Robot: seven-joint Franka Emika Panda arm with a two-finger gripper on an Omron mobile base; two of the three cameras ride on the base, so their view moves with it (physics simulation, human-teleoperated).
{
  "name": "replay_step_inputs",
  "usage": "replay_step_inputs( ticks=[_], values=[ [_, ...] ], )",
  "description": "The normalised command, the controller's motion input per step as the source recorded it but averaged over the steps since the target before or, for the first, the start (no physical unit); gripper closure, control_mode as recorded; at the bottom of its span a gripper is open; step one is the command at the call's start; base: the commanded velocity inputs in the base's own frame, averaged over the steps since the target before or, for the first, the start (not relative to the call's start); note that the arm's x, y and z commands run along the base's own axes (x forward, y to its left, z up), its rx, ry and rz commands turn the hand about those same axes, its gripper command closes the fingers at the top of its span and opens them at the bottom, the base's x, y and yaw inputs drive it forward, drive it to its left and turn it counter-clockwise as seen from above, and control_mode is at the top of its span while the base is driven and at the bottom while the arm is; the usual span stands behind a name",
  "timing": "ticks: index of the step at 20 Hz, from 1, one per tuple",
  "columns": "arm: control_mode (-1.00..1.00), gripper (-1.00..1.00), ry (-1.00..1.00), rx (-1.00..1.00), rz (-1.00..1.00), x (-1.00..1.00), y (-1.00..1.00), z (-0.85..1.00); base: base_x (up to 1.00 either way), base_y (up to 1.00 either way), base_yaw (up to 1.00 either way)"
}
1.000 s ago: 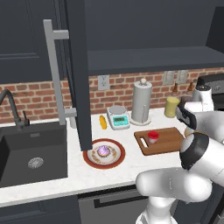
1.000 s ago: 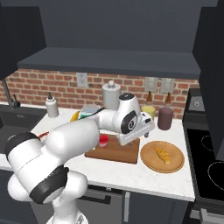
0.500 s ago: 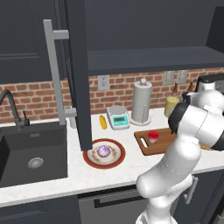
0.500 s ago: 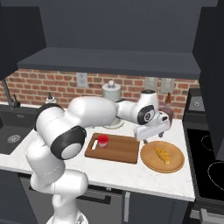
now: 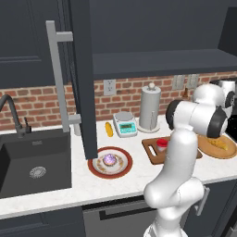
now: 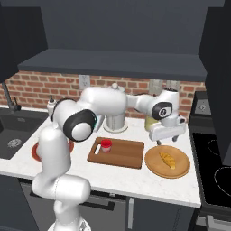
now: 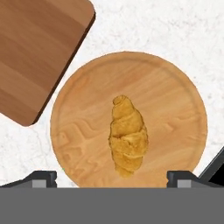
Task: From the different types of pastries on the counter, select a croissant and place it on the cutting board. Then retrieve a jar of jam from the cabinet and place it alongside the croissant on the cutting board.
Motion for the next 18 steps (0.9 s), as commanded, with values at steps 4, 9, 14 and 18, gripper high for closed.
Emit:
replay_step_inputs(
  ticks=[4, 9, 14, 18],
  values=[
    [-1.00, -1.00, 0.00, 0.00, -0.03, 0.00, -0.10, -0.26, 0.00, 0.00, 0.00],
    [-1.00, -1.00, -0.01, 0.00, 0.00, 0.00, 0.00, -0.16, 0.00, 0.00, 0.00],
    [-1.00, -1.00, -0.04, 0.00, 0.00, 0.01, 0.02, -0.08, 0.00, 0.00, 0.00],
    [-1.00, -1.00, -0.04, 0.00, 0.00, -0.17, 0.02, -0.24, 0.00, 0.00, 0.00]
  ],
)
